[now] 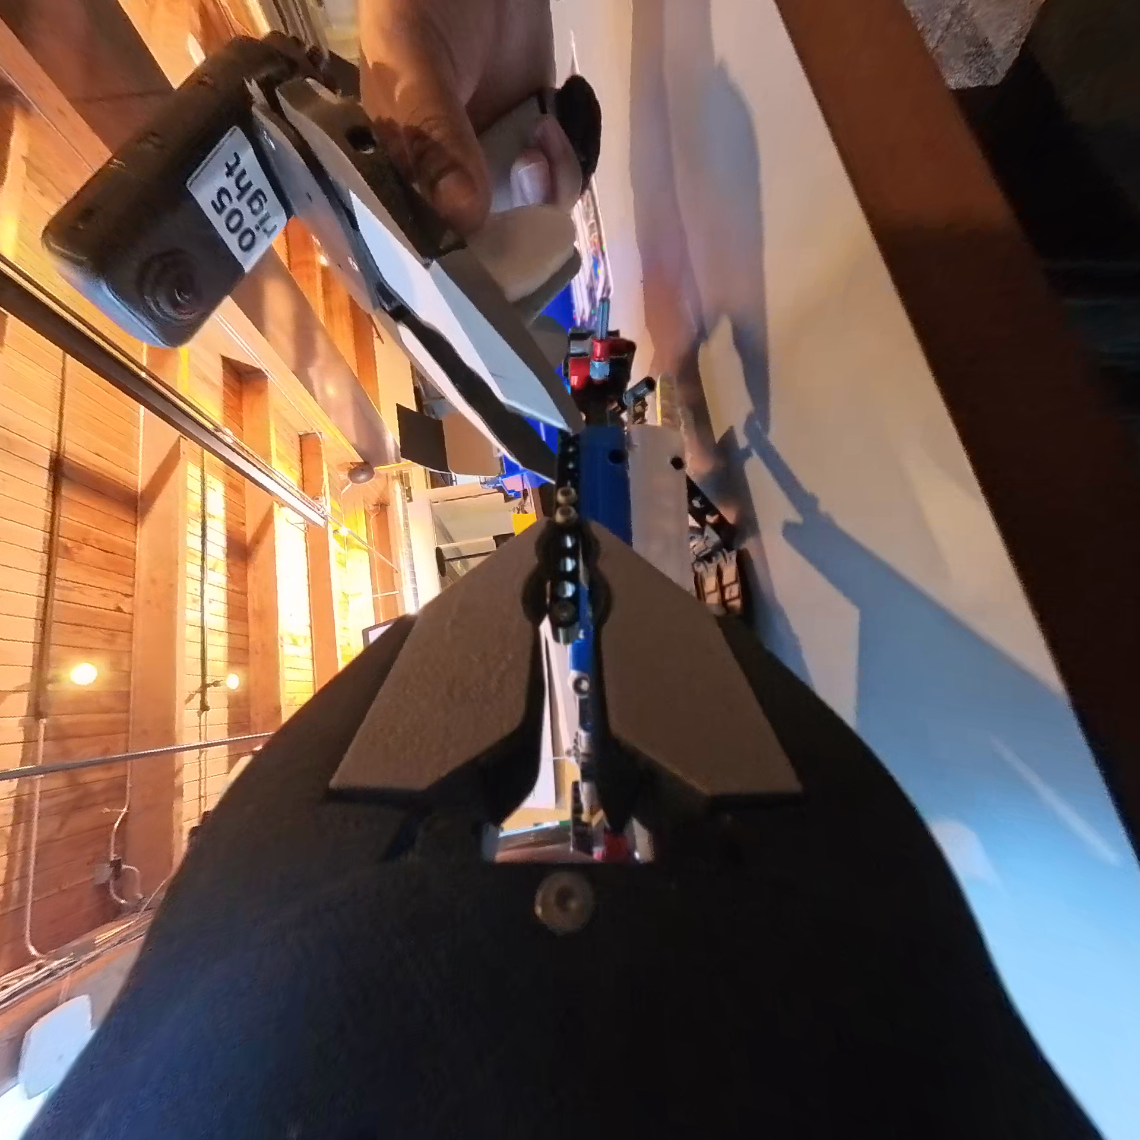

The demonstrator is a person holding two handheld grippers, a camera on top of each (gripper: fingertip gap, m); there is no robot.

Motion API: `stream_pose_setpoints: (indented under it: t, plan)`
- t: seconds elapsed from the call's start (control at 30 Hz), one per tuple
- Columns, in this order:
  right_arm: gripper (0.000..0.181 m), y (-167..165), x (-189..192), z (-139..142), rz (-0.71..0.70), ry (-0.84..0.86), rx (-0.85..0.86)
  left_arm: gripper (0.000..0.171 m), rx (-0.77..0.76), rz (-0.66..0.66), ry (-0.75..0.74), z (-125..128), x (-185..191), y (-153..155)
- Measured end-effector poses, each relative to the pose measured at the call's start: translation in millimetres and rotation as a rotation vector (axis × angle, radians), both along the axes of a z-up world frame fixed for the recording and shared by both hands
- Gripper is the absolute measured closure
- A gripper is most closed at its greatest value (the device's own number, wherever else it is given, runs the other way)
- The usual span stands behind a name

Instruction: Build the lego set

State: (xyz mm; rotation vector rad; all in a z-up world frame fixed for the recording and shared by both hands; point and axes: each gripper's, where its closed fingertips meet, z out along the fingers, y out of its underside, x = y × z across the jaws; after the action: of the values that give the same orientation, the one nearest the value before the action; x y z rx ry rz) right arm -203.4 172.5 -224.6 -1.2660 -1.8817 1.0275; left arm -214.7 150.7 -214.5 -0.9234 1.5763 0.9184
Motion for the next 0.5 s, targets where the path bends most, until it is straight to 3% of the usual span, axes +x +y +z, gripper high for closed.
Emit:
stream_pose_setpoints:
  t: [0.5]
  plan:
    - [0.142, -0.8, -0.2, 1.4, 0.003, 0.01, -0.014, 0.166, -0.034, 0.019, -0.043, 0.4, 1.1, 2.2]
